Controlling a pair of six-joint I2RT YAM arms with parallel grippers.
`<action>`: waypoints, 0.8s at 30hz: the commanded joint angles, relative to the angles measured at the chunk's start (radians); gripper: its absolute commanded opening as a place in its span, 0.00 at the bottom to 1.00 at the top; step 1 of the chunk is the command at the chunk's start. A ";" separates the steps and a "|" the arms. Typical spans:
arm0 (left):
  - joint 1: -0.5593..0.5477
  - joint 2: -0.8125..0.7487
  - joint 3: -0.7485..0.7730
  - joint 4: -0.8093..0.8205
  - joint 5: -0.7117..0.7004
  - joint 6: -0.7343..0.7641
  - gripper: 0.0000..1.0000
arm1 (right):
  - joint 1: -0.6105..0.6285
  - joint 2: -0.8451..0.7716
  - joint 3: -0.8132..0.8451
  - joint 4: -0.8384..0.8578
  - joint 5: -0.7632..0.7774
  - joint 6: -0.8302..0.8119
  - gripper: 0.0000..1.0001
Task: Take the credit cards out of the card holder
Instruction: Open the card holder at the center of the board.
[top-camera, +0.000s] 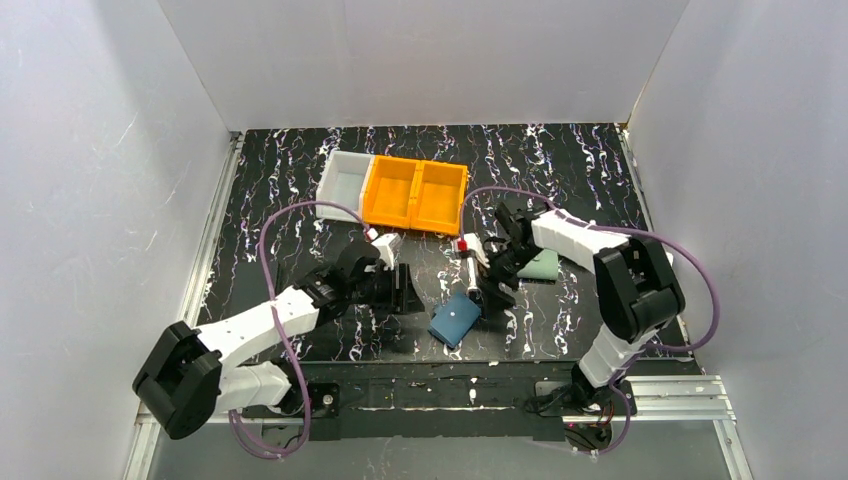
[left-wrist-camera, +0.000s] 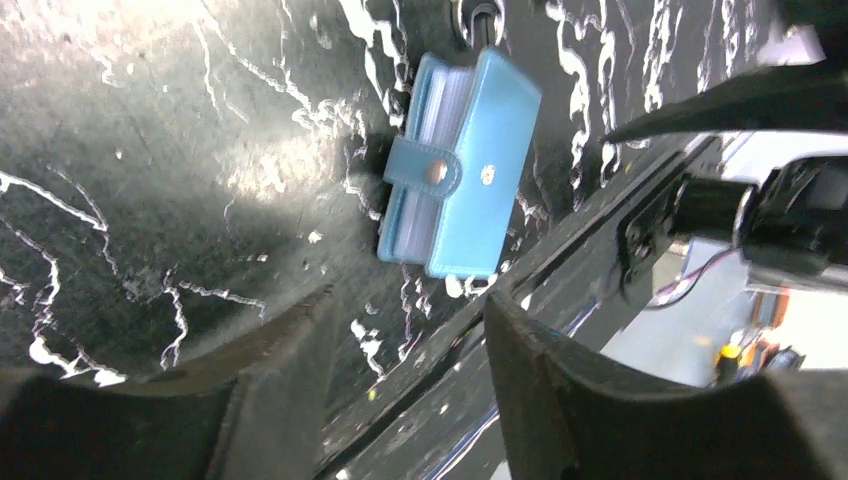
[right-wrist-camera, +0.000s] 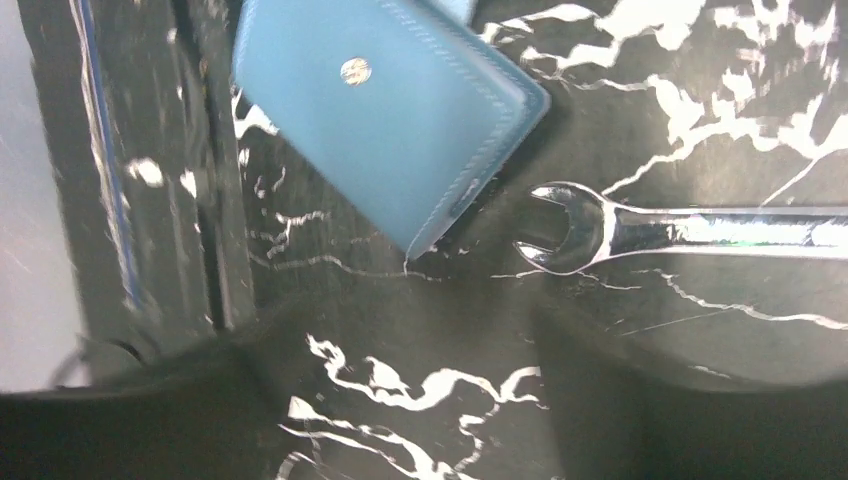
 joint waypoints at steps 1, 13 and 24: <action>0.005 -0.096 -0.123 0.163 0.079 -0.050 0.62 | 0.022 -0.225 0.009 -0.233 -0.118 -0.594 0.98; 0.011 -0.516 -0.394 0.220 -0.010 -0.228 0.98 | 0.282 0.095 0.209 -0.008 0.026 -0.289 0.90; 0.011 -0.486 -0.435 0.280 0.020 -0.204 0.96 | 0.282 0.171 0.286 -0.169 0.016 -0.302 0.62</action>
